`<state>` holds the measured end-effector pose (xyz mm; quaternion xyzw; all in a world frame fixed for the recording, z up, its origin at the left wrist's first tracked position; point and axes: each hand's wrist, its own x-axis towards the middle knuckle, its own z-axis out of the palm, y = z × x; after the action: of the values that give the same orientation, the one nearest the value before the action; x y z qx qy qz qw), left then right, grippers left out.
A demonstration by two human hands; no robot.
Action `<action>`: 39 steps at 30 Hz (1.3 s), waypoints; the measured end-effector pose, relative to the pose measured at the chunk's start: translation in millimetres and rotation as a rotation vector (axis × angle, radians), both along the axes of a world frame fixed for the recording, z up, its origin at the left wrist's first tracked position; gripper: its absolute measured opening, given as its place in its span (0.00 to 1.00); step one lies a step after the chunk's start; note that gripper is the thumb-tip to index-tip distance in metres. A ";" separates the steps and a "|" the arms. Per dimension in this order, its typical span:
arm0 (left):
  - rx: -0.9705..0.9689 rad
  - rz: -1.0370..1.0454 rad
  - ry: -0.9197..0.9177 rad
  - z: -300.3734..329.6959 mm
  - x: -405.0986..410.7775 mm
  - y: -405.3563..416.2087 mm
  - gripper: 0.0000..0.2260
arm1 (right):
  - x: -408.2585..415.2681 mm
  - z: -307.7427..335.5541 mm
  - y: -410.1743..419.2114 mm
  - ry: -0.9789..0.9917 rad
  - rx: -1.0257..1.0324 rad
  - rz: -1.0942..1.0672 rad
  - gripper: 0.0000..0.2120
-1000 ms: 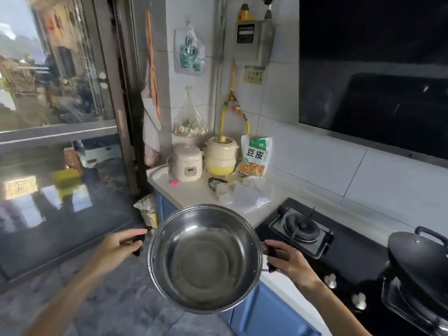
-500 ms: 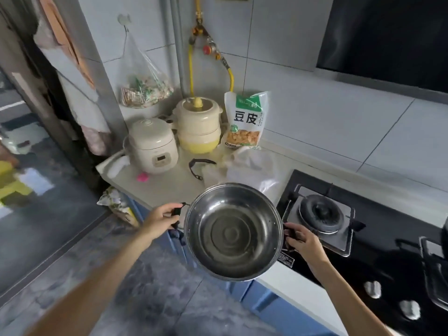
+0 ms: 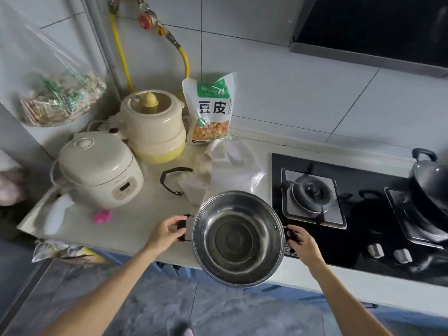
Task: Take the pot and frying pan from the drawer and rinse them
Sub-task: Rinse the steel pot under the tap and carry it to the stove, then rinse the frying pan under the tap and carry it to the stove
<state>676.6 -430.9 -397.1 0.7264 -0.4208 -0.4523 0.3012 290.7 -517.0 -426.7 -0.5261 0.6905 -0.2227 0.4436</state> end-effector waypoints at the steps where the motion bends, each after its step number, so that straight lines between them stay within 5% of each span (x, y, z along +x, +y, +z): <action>1: -0.003 0.000 0.005 -1.8 1.1 -2.5 0.14 | 4.3 5.4 3.7 0.014 0.002 -0.014 0.23; 7: 0.017 -0.142 -0.020 3.1 4.5 -9.8 0.13 | 14.2 28.5 18.7 0.200 0.037 0.165 0.24; 12: 0.049 -0.279 -0.326 35.4 -2.1 9.9 0.24 | 27.5 96.4 56.6 0.285 -0.151 0.193 0.23; 17: -0.268 -0.291 -0.559 137.6 -31.1 52.2 0.23 | 21.9 192.9 108.0 0.488 -0.391 0.226 0.15; 21: -0.602 -0.260 -0.765 234.6 -71.4 111.0 0.38 | 14.4 280.1 178.8 0.587 -0.649 0.229 0.15; 25: -0.587 -0.167 -0.946 315.2 -108.8 157.0 0.27 | 0.9 356.9 242.0 0.719 -0.886 0.245 0.19; 31: -0.694 -0.066 -1.043 409.4 -151.0 209.3 0.25 | -22.9 443.4 300.3 0.776 -1.051 0.101 0.22; 39: -0.718 -0.057 -1.066 438.4 -176.3 237.1 0.25 | -22.0 474.1 341.5 0.820 -1.027 -0.035 0.23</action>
<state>500.3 -193.8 41.3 0.6941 -0.6571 0.1318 0.2629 268.7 -175.5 47.4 -0.7019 0.6180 -0.3126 -0.1665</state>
